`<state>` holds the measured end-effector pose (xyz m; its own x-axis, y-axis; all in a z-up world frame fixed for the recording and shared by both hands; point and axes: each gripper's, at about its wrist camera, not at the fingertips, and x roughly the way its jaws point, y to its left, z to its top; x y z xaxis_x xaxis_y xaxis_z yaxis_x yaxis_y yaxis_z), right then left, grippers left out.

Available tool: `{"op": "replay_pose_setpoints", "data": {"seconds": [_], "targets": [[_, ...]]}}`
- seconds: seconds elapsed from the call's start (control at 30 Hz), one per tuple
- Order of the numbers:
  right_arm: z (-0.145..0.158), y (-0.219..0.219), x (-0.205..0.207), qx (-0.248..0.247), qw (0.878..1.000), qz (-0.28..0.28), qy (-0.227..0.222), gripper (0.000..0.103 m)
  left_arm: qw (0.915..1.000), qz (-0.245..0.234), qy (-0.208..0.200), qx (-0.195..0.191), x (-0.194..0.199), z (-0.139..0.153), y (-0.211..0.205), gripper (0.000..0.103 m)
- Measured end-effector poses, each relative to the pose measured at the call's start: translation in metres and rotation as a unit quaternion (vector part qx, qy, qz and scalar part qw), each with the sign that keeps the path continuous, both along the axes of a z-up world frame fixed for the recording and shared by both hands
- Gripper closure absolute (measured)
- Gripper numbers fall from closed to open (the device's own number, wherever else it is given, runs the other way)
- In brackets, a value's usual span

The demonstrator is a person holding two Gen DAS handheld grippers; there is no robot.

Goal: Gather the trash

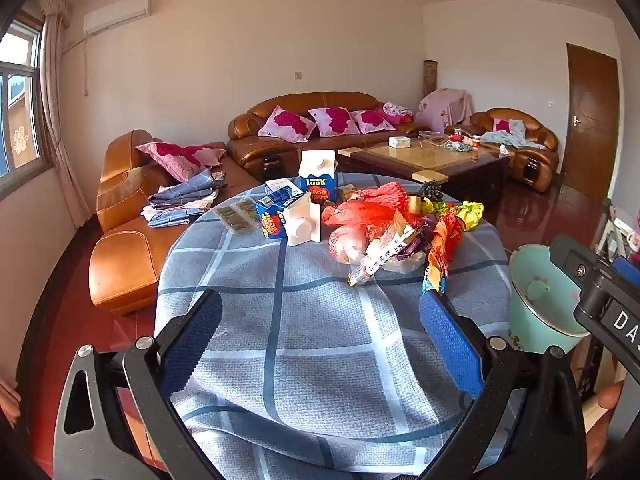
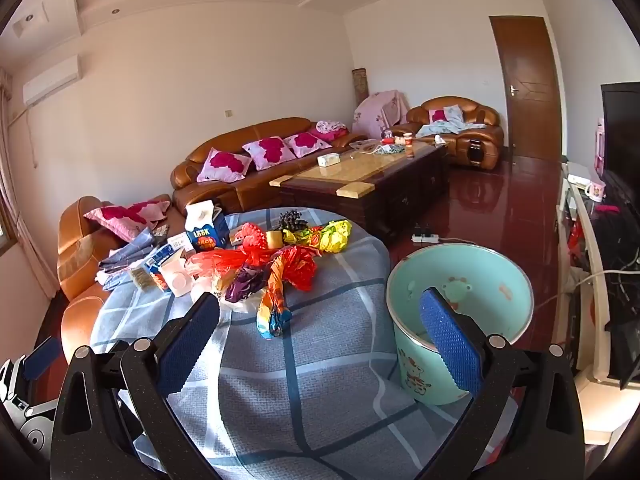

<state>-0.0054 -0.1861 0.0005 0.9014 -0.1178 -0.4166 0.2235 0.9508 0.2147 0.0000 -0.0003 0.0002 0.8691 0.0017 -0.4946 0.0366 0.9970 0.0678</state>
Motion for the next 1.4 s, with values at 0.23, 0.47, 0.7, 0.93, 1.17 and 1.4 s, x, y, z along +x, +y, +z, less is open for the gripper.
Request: {"op": "replay_pose_setpoints", "data": {"seconds": [0.23, 0.47, 0.7, 0.93, 1.17, 1.4], "targets": [[0.0002, -0.0001, -0.0003, -0.001, 1.0, -0.001, 0.0, 0.004, 1.0, -0.002, 0.005, -0.005, 0.002, 0.0034, -0.0007, 0.006], [-0.0001, 0.0001, 0.0002, -0.003, 1.0, -0.001, 0.001, 0.004, 1.0, -0.005, 0.003, -0.007, -0.0002, 0.0002, -0.0018, 0.006], [-0.0003, -0.0015, 0.0, -0.003, 1.0, -0.001, 0.0, 0.004, 0.9999, -0.008, 0.004, -0.005, 0.0006, -0.0046, -0.0004, 0.006], [-0.0003, -0.0023, -0.0001, -0.002, 1.0, -0.002, -0.001, 0.004, 0.9999, -0.007, 0.004, -0.006, 0.0007, -0.0053, 0.0001, 0.006], [0.0005, -0.0039, -0.0002, -0.001, 1.0, -0.002, -0.001, 0.004, 0.9999, -0.008, 0.004, -0.006, 0.0008, -0.0052, 0.0002, 0.006], [0.0012, -0.0048, 0.0006, -0.001, 1.0, -0.002, 0.0, 0.004, 1.0, -0.008, 0.004, -0.005, 0.0012, -0.0048, -0.0001, 0.006]]}}
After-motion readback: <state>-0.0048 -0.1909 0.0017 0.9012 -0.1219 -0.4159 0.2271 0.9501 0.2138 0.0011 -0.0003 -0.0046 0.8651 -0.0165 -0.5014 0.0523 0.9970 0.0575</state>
